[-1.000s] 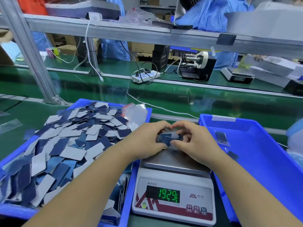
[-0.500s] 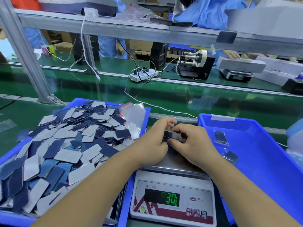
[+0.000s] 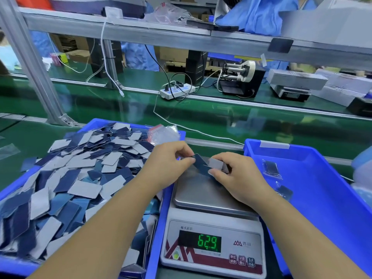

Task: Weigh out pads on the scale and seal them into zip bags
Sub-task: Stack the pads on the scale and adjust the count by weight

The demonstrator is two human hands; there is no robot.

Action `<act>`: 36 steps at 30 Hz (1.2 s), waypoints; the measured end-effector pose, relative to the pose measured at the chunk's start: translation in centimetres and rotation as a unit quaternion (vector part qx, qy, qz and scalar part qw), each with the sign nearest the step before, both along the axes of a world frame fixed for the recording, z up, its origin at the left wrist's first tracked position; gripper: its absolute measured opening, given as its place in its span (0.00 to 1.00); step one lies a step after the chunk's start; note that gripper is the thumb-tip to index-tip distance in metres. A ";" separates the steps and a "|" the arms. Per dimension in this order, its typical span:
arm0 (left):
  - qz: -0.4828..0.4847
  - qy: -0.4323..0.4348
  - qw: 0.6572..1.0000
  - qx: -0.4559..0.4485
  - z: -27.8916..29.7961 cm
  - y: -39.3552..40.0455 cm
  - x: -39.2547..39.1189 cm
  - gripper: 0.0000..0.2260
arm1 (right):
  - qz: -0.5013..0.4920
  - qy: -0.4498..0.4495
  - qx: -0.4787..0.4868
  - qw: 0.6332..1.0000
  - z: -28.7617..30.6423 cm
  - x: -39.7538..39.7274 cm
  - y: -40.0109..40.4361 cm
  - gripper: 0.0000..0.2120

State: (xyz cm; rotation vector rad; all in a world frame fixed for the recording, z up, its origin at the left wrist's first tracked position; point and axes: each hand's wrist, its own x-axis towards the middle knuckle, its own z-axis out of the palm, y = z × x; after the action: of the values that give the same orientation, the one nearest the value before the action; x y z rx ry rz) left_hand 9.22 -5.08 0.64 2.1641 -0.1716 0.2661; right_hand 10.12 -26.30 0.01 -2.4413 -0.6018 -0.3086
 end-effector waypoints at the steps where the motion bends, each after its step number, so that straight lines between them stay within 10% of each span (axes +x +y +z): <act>1: 0.010 0.015 1.000 0.010 -0.1 0.3 0.0 0.11 | -0.001 -0.004 -0.006 1.000 -0.1 0.0 0.0 0.08; 12: -0.017 -0.023 0.985 0.171 -0.1 -0.6 -0.4 0.06 | 0.019 0.006 -0.049 0.999 -0.1 -0.1 -0.2 0.17; 21: -0.080 -0.059 0.995 -0.010 -0.1 -2.5 -0.6 0.06 | 0.040 -0.005 -0.048 0.998 0.2 -0.2 0.1 0.21; 36: -0.008 0.033 0.996 0.081 -0.1 1.0 0.5 0.11 | 0.032 -0.009 -0.086 0.996 -0.1 -0.1 -0.1 0.12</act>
State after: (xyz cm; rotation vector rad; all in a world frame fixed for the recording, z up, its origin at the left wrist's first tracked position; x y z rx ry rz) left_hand 9.68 -4.04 0.53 2.3283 -0.1773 0.1765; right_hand 10.00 -26.44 -0.05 -2.5788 -0.7399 -0.2634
